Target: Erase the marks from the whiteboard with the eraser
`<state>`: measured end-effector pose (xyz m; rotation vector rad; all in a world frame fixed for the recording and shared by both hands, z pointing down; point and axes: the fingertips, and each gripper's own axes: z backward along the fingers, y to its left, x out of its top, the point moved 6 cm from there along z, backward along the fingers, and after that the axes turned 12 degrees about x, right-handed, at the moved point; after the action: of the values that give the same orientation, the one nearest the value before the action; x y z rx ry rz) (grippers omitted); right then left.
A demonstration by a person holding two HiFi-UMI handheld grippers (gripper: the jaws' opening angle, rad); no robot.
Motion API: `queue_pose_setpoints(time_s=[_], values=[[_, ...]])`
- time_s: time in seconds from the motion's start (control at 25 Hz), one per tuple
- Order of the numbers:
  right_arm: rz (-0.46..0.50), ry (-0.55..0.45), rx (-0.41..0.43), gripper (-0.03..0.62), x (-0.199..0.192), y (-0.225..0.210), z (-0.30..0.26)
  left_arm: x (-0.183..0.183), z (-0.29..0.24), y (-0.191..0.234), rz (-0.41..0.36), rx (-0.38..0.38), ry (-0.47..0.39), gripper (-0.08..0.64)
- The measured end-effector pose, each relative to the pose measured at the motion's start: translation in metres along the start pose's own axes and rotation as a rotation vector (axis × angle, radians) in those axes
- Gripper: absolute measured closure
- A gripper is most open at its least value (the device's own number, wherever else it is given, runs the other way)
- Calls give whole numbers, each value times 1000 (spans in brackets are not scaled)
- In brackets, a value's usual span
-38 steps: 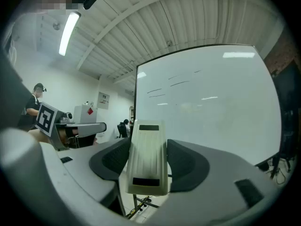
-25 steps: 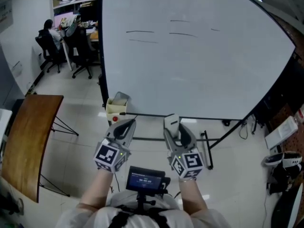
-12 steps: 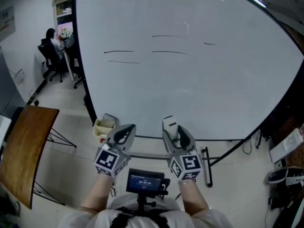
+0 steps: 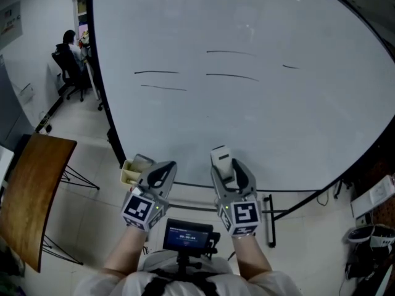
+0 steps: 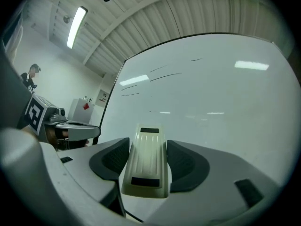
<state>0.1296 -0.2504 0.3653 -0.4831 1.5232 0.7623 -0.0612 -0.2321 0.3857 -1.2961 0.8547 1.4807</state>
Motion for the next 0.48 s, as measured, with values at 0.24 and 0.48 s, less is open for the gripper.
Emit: queue_pose_setpoints(time_s=[0.24,0.48], values=[[79,-46,-36,333,40,4,-25,6,-4,21,5,-34,-6,552],[161,-162,-69,333,97,3,-52,7,-11,37,-1,-68,-32,552]])
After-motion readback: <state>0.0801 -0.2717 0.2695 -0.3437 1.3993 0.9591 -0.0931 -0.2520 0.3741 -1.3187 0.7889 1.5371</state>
